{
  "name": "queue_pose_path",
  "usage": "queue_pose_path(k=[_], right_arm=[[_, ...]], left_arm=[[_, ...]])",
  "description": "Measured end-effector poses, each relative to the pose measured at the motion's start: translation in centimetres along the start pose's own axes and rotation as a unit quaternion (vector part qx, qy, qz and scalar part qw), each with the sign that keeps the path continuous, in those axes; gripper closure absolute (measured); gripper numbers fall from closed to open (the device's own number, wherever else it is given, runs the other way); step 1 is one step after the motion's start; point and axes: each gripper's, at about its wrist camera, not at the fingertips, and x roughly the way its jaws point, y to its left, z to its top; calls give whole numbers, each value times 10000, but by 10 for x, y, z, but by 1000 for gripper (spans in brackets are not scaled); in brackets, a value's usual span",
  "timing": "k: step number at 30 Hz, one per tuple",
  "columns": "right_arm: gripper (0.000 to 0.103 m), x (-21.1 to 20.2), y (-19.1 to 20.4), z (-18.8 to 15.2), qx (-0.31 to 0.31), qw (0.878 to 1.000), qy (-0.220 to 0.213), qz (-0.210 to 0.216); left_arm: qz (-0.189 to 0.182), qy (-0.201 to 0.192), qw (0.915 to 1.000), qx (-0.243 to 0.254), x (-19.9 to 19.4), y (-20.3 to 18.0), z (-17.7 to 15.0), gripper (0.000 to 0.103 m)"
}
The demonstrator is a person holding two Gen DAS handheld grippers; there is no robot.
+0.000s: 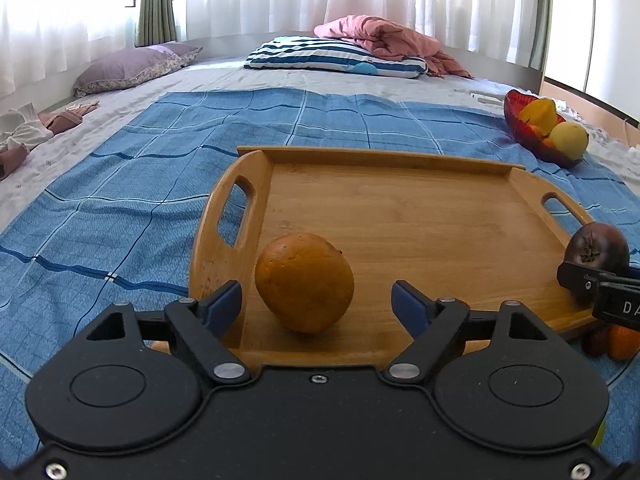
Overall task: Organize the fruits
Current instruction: 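Withdraw both open grippers from the tray back toward the fruit row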
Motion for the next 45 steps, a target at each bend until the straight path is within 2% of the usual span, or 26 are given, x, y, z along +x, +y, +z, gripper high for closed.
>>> queue_pose_path(k=[5, 10, 30, 45], right_arm=[[20, -6, -4, -2, 8, 10000, -52, -22], [13, -15, -4, -2, -81, 9999, -130, -74], [8, -55, -8, -6, -124, 9986, -512, -92], [7, -71, -7, -37, -227, 9976, -643, -110]], left_arm=[[20, -118, 9999, 23, -8, 1, -5, 13], [-60, -128, 9999, -20, -15, 3, -8, 12], [-323, -202, 9993, -30, -49, 8, -21, 7], [-698, -284, 9972, -36, -83, 3, -39, 4]])
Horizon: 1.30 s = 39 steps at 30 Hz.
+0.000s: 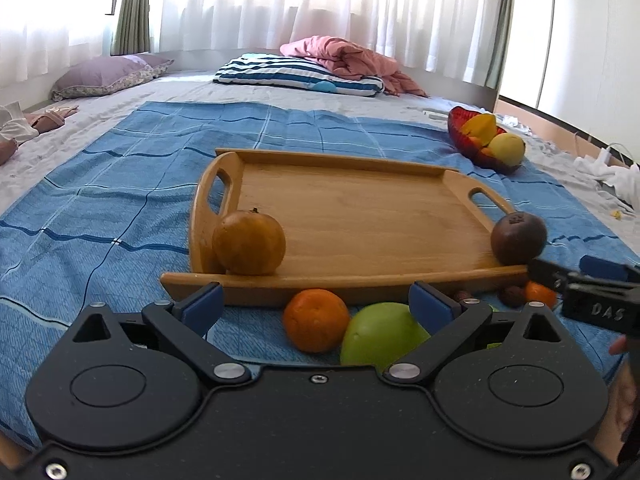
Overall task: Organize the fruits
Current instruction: 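Withdraw both open grippers from the tray back toward the fruit row, then grasp the large green apple with the left gripper while the right grasps a mandarin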
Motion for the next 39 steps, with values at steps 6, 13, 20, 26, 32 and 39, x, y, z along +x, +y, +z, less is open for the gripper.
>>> queue_pose_path(k=[6, 13, 20, 26, 32, 39], right_arm=[[7, -1, 2, -10, -55, 10000, 62, 0], [7, 0, 3, -16, 24, 9999, 133, 77], [7, -2, 9, -22, -34, 9997, 178, 184], [7, 0, 12, -25, -68, 9996, 232, 150], [12, 2, 8, -23, 11, 9997, 223, 101], [41, 5, 9, -22, -98, 9995, 235, -181]], left_arm=[[-55, 13, 10000, 12, -7, -1, -6, 3], [-128, 57, 9999, -14, -10, -3, -11, 3], [-212, 139, 9996, 104, -10, -8, -18, 3], [-309, 208, 9992, 122, -10, -10, -21, 10], [-496, 291, 9983, 127, -10, -13, -22, 28], [-682, 367, 9968, 186, -11, -21, -23, 48]])
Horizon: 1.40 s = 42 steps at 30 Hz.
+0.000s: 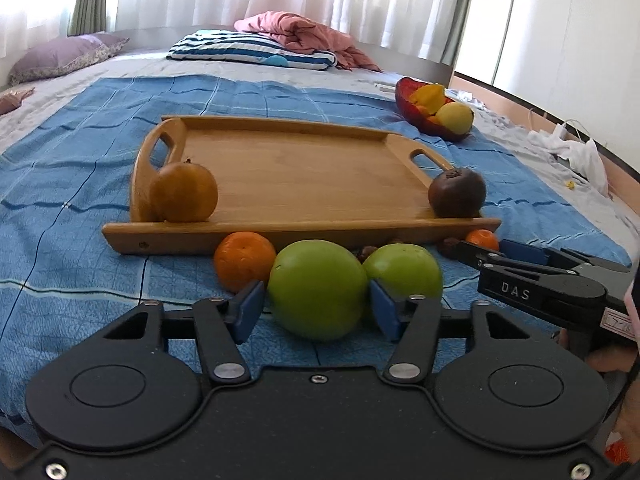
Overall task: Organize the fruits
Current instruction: 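Grasp the large green apple with the left gripper while the right grasps a mandarin, then carry the green apple and the mandarin over the tray with both grippers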
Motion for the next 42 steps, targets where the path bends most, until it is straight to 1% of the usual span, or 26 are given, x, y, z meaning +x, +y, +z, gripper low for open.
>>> queue_pose_path(k=[1, 4, 7, 11, 14, 18, 22, 26, 30, 33, 35, 42], right_arm=[[45, 0, 0, 0, -1, 10000, 9, -8], [52, 2, -2, 0, 8, 10000, 29, -57], [55, 5, -3, 1, 11, 10000, 54, -77], [57, 10, -5, 1, 52, 9999, 113, -88], [59, 15, -5, 1, 82, 9998, 138, -90], [64, 18, -6, 2, 81, 9998, 160, -115], [65, 13, -7, 3, 113, 9998, 143, -28], [65, 2, -7, 8, 43, 10000, 33, -10], [65, -9, -8, 19, 94, 9998, -133, 66], [65, -14, -8, 26, 157, 9995, -221, 147], [65, -15, -9, 30, 224, 9992, -248, 205], [65, -10, -8, 40, 350, 9984, -300, 316]], left_arm=[[23, 1, 10000, 34, 0, -1, 0, 48], [56, -5, 10000, 48, 0, -3, 0, 47], [83, -10, 9999, 67, 2, -3, 0, 46], [92, 61, 9999, 13, 7, -3, -1, 46], [51, 113, 9999, -94, 11, -1, -2, 47], [100, 118, 9998, -88, 11, -3, -1, 48], [135, 173, 9997, -75, 8, -4, 4, 49], [118, 158, 9997, -115, 2, -1, 8, 49], [187, 18, 9998, -65, -9, 1, 13, 48], [166, -92, 9997, -120, -17, 4, 19, 48], [161, -153, 9996, -169, -20, 6, 23, 49], [322, -283, 9989, -181, -23, 11, 36, 49]])
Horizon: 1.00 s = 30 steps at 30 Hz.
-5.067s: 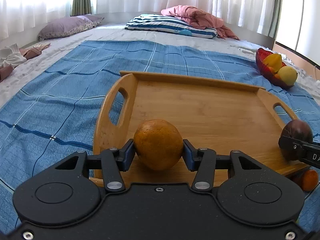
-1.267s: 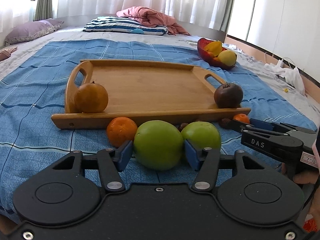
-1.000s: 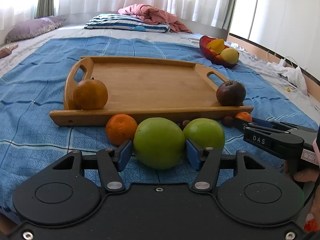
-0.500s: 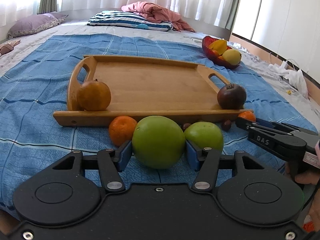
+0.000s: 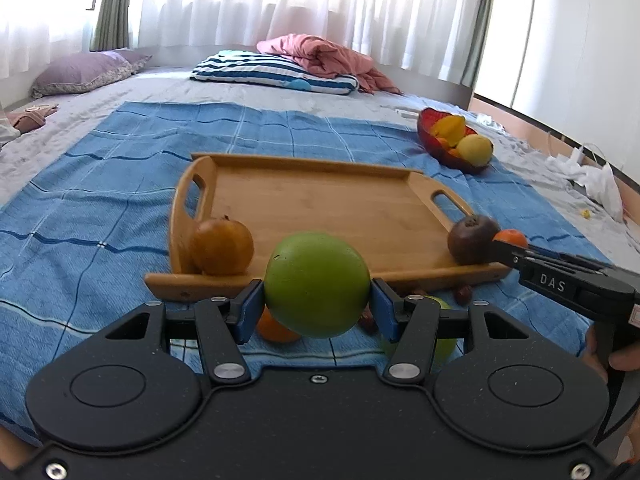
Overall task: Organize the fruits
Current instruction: 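Carry the green apple and the mandarin over the tray with both grippers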
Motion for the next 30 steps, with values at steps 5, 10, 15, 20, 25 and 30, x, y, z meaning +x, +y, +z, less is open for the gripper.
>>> queue_pose_path(k=[5, 10, 15, 20, 25, 30], right_arm=[[65, 6, 0, 10, 51, 9999, -34, 88], [65, 18, -4, 26, 85, 9998, -42, 165], [65, 41, -13, 51, 78, 9994, 186, 270], [65, 72, -18, 73, 32, 9975, 621, 334], [65, 107, -17, 79, 8, 9915, 1268, 298], [65, 126, -16, 86, 68, 9855, 1679, 236]], left_arm=[[122, -164, 9998, -45, 2, 7, 15, 49], [192, -322, 9993, -86, 9, 15, 36, 48], [278, -276, 9987, -333, 24, 35, 63, 49], [404, -112, 9986, -329, 46, 47, 84, 49], [400, 282, 9979, -432, 76, 55, 93, 49], [367, 729, 9947, -626, 105, 64, 100, 49]])
